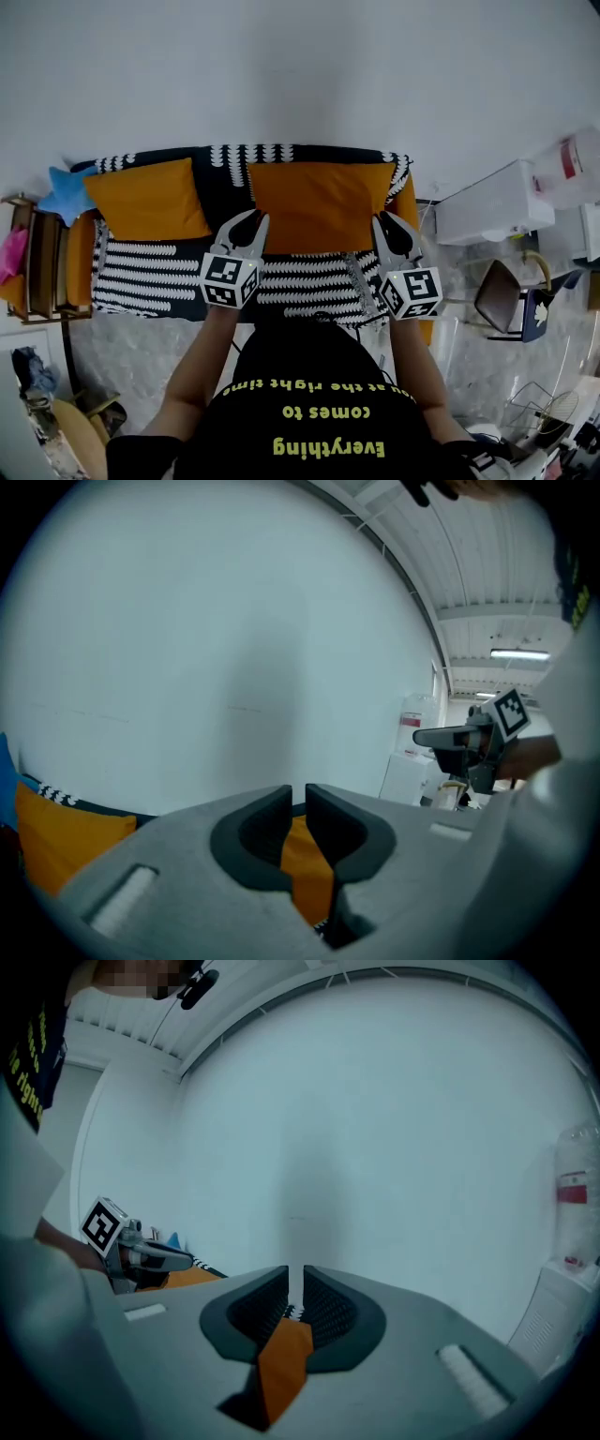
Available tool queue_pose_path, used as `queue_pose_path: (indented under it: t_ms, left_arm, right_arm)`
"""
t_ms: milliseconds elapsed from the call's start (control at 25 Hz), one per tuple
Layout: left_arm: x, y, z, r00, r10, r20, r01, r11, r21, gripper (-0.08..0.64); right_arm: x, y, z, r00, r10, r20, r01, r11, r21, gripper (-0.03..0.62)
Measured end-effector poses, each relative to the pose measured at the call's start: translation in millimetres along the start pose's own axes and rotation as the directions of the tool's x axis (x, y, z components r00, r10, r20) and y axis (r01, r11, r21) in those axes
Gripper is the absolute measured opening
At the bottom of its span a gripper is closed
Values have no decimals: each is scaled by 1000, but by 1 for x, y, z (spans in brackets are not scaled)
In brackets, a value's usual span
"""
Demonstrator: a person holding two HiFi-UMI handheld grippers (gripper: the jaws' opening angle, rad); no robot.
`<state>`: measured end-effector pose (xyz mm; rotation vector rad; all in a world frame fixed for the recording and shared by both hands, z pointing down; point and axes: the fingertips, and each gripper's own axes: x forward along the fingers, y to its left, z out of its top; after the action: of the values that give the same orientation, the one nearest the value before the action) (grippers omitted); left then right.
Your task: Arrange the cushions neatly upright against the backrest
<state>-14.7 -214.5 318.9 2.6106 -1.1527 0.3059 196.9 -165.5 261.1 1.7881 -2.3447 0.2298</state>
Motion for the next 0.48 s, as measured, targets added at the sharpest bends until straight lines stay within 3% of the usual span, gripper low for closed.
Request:
queue_pose_path:
  t_ms: [200,480]
  left_arm:
    - [-1,0,10,1000,19,14,-19,1000,17,2]
    - [-5,-3,26,999,16,45,-17,1000,20,0]
  right_arm:
    - [-2,-7,12,999,-27,33,27,1000,-13,11]
    - [-3,-8,15,998,-41,43,42,999,-6,11]
